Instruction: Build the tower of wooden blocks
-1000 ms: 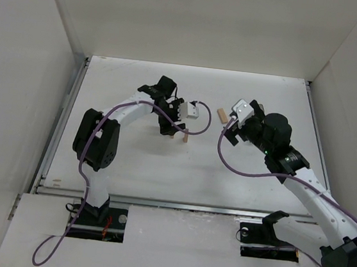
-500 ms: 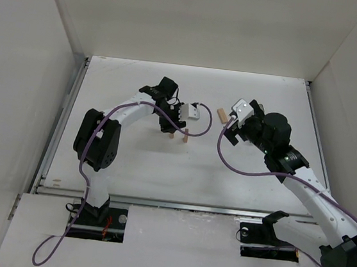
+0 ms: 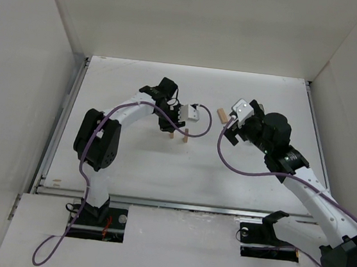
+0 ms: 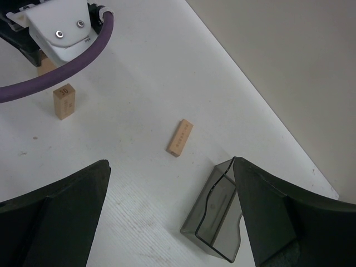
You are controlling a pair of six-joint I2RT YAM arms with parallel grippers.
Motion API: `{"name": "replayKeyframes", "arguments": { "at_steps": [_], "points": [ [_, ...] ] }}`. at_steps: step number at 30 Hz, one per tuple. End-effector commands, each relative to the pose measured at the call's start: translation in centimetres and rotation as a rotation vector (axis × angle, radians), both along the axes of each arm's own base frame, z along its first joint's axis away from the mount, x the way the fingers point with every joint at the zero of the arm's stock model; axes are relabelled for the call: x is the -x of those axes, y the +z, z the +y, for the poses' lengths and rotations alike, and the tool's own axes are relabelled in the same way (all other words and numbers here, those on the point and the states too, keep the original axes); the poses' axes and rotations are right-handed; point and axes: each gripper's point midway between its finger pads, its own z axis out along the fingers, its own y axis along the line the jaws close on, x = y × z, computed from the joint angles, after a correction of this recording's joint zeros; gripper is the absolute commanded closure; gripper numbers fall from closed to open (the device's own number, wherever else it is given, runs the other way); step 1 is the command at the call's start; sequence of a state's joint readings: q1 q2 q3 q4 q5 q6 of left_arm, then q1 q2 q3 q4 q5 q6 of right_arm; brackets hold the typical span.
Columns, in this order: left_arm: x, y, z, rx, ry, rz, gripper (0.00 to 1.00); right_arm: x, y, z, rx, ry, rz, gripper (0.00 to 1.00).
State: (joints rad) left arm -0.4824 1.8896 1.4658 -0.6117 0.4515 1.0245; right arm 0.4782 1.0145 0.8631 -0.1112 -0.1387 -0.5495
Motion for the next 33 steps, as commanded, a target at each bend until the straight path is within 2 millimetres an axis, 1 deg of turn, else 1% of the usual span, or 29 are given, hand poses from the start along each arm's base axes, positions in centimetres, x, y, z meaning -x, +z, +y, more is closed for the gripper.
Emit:
{"name": "replayKeyframes", "arguments": {
  "at_steps": [1, 6, 7, 9, 12, 18, 22, 29, 30, 33],
  "points": [
    [0.3, 0.0, -0.2, 0.010, -0.016, 0.022, 0.69, -0.2, 3.8, 0.0, -0.049, -0.003, -0.087, 0.03],
    [0.6, 0.0, -0.4, 0.019, -0.041, 0.026, 0.77, -0.3, 3.8, -0.2, -0.048, -0.012, -0.088, 0.03],
    [0.9, -0.1, -0.2, 0.012, -0.041, 0.040, 0.79, -0.1, 4.1, -0.3, -0.052, -0.012, -0.096, 0.03],
    [1.5, -0.2, -0.1, 0.005, -0.079, 0.052, 0.83, -0.1, 4.1, -0.3, -0.052, -0.012, -0.096, 0.03],
    [2.2, -0.3, 0.0, 0.008, -0.106, 0.073, 0.83, -0.1, 4.1, -0.3, -0.052, -0.012, -0.096, 0.03],
    [2.8, -0.1, -0.1, 0.013, -0.119, 0.097, 0.84, -0.1, 4.1, -0.3, -0.052, -0.012, -0.096, 0.03],
    [2.8, -0.1, -0.1, 0.013, -0.119, 0.097, 0.84, -0.2, 4.1, -0.4, -0.050, -0.021, -0.097, 0.03],
    [2.1, -0.2, -0.4, 0.028, -0.073, 0.080, 0.83, -0.2, 4.1, -0.4, -0.050, -0.021, -0.097, 0.03],
    [2.3, -0.2, -0.7, 0.027, -0.082, 0.081, 0.82, -0.2, 4.1, -0.4, -0.050, -0.021, -0.097, 0.03],
    [2.6, -0.4, -0.6, 0.024, -0.073, 0.094, 0.82, -0.2, 4.1, -0.4, -0.050, -0.021, -0.097, 0.03]
  ]
}}
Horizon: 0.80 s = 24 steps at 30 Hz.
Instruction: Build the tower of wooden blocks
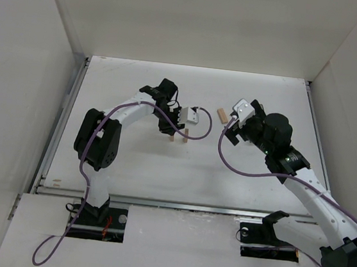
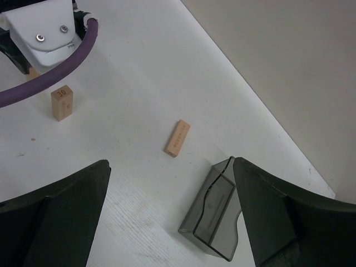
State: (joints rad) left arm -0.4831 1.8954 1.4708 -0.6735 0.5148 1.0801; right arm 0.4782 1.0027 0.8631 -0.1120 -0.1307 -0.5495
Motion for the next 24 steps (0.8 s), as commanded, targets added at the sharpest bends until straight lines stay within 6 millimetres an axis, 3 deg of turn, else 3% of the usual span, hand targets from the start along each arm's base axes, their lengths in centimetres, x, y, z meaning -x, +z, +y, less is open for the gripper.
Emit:
{"name": "replayKeyframes", "arguments": {
  "at_steps": [1, 6, 12, 19, 22, 23, 24],
  "points": [
    [0.69, -0.21, -0.25, 0.001, 0.000, 0.029, 0.80, -0.30, 3.74, -0.19, -0.047, -0.013, -0.086, 0.03],
    [0.65, 0.15, -0.27, 0.006, 0.000, 0.021, 0.68, -0.30, 3.74, -0.19, -0.047, -0.013, -0.086, 0.03],
    [1.06, 0.03, -0.02, -0.005, -0.009, 0.034, 0.64, -0.30, 3.74, -0.19, -0.047, -0.013, -0.086, 0.03],
    [1.03, 0.03, -0.02, -0.005, -0.016, 0.029, 0.50, -0.24, 3.52, -0.22, -0.042, -0.013, -0.078, 0.03],
    [0.89, -0.02, 0.13, -0.015, -0.021, 0.020, 0.36, -0.24, 3.52, -0.22, -0.042, -0.013, -0.078, 0.03],
    [0.89, -0.02, 0.13, -0.015, -0.021, 0.020, 0.20, -0.24, 3.52, -0.22, -0.042, -0.013, -0.078, 0.03],
    [0.66, 0.26, 0.01, -0.010, -0.021, 0.011, 0.20, -0.24, 3.52, -0.22, -0.042, -0.013, -0.078, 0.03]
  ]
}}
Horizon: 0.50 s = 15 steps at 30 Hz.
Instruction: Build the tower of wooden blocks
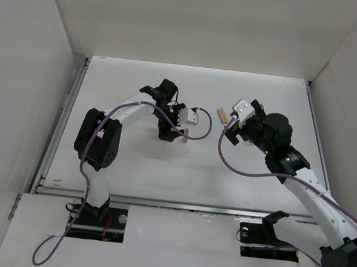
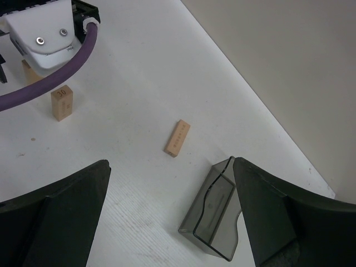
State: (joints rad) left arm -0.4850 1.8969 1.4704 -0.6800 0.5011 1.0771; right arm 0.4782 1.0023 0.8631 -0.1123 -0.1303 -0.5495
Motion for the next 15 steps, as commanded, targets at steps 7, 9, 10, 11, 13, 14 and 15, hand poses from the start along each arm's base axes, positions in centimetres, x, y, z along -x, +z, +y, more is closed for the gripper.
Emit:
{"name": "replayKeyframes", "arguments": {
  "at_steps": [7, 9, 10, 11, 13, 14, 15],
  "points": [
    [0.1, 2.4, -0.6, 0.024, -0.049, -0.021, 0.15, -0.6, 6.7, 0.3, -0.140, -0.027, -0.084, 0.00],
    [0.1, 2.6, -0.6, 0.022, -0.058, -0.023, 0.13, -1.5, 6.7, 0.5, -0.170, -0.046, -0.053, 0.00],
    [0.1, 3.4, -0.7, 0.033, -0.070, -0.033, 0.12, -2.5, 6.6, 0.4, -0.191, -0.084, -0.021, 0.00],
    [0.1, 3.4, -0.7, 0.033, -0.070, -0.033, 0.10, -2.9, 6.4, 0.6, -0.182, -0.086, -0.003, 0.00],
    [0.2, 4.1, -0.3, 0.032, -0.061, -0.032, 0.09, -4.2, 7.3, 0.3, -0.230, -0.133, 0.034, 0.00],
    [0.3, 4.5, -0.4, 0.044, -0.072, -0.043, 0.08, -5.2, 6.0, 0.9, -0.226, -0.142, 0.080, 0.00],
    [0.3, 4.9, 0.1, 0.044, -0.063, -0.043, 0.07, -5.9, 5.7, 0.7, -0.229, -0.157, 0.099, 0.00]
  ]
}}
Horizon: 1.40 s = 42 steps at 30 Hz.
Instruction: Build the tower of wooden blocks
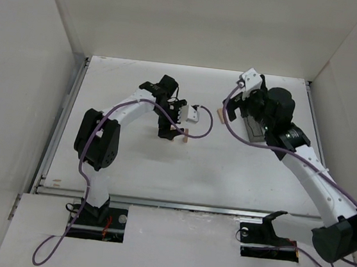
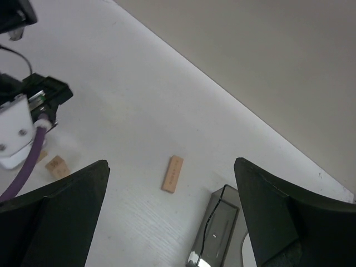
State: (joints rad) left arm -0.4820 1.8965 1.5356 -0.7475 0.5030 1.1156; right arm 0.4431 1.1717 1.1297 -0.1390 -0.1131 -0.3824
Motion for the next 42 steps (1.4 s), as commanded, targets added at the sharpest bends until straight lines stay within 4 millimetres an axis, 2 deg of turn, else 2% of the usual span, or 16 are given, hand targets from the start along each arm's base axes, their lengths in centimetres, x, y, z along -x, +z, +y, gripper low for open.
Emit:
{"name": "replayKeyframes", "arguments": {
  "at_steps": [1, 2, 4, 5, 7, 9, 10, 12, 13, 16, 17, 22, 27, 33, 36, 42],
  "points": [
    [1.0, 3.2, 0.2, 0.040, -0.033, -0.014, 0.05, -2.4, -0.4, 0.3, -0.064, -0.056, 0.087, 0.00],
    [1.0, 4.2, 0.2, 0.050, -0.041, -0.041, 0.04, -3.0, -0.3, 0.6, -0.066, -0.059, 0.106, 0.00],
    [1.0, 4.9, 0.2, 0.059, -0.042, -0.059, 0.04, -5.1, -2.6, 1.4, -0.073, -0.073, 0.184, 0.00],
    [1.2, 5.1, 0.4, 0.060, -0.042, -0.062, 0.04, -6.2, -1.9, 1.3, -0.093, -0.089, 0.189, 0.00],
    [1.2, 6.5, 0.7, 0.077, -0.025, -0.090, 0.04, -8.0, -3.8, 2.2, -0.124, -0.098, 0.264, 0.00],
    [1.4, 7.7, 0.8, 0.093, -0.003, -0.103, 0.04, -9.7, -3.6, 1.7, -0.154, -0.124, 0.281, 0.00],
    [1.5, 8.1, 0.8, 0.099, 0.005, -0.107, 0.04, -10.6, -5.5, 2.1, -0.139, -0.129, 0.316, 0.00],
    [1.8, 8.8, 1.3, 0.108, 0.046, -0.098, 0.04, -11.6, -6.5, 2.2, -0.123, -0.145, 0.343, 0.00],
    [1.7, 9.5, 1.8, 0.118, 0.076, -0.104, 0.03, -12.4, -8.8, 2.5, -0.101, -0.151, 0.391, 0.00],
    [0.9, 11.0, 2.8, 0.164, 0.218, -0.100, 0.03, -13.4, -11.8, 2.3, -0.053, -0.194, 0.466, 0.04],
    [0.2, 10.8, 3.5, 0.174, 0.278, -0.106, 0.03, -13.8, -14.3, 2.1, -0.024, -0.215, 0.512, 0.04],
    [-1.1, 11.3, 6.2, 0.181, 0.476, -0.136, 0.01, -13.8, -20.7, 1.5, 0.079, -0.246, 0.644, 0.07],
    [-0.8, 10.2, 8.6, 0.163, 0.564, -0.113, 0.01, -13.9, -24.3, 0.5, 0.137, -0.323, 0.724, 0.14],
    [-1.6, 9.6, 9.8, 0.172, 0.687, -0.113, 0.01, -13.7, -26.7, -0.2, 0.167, -0.369, 0.771, 0.24],
    [-2.4, 9.5, 10.7, 0.162, 0.754, -0.135, 0.01, -13.4, -28.1, -0.5, 0.186, -0.379, 0.793, 0.35],
    [-4.4, 9.9, 13.2, 0.156, 0.984, -0.191, 0.01, -13.3, -28.1, -0.3, 0.218, -0.330, 0.783, 0.59]
  ]
}}
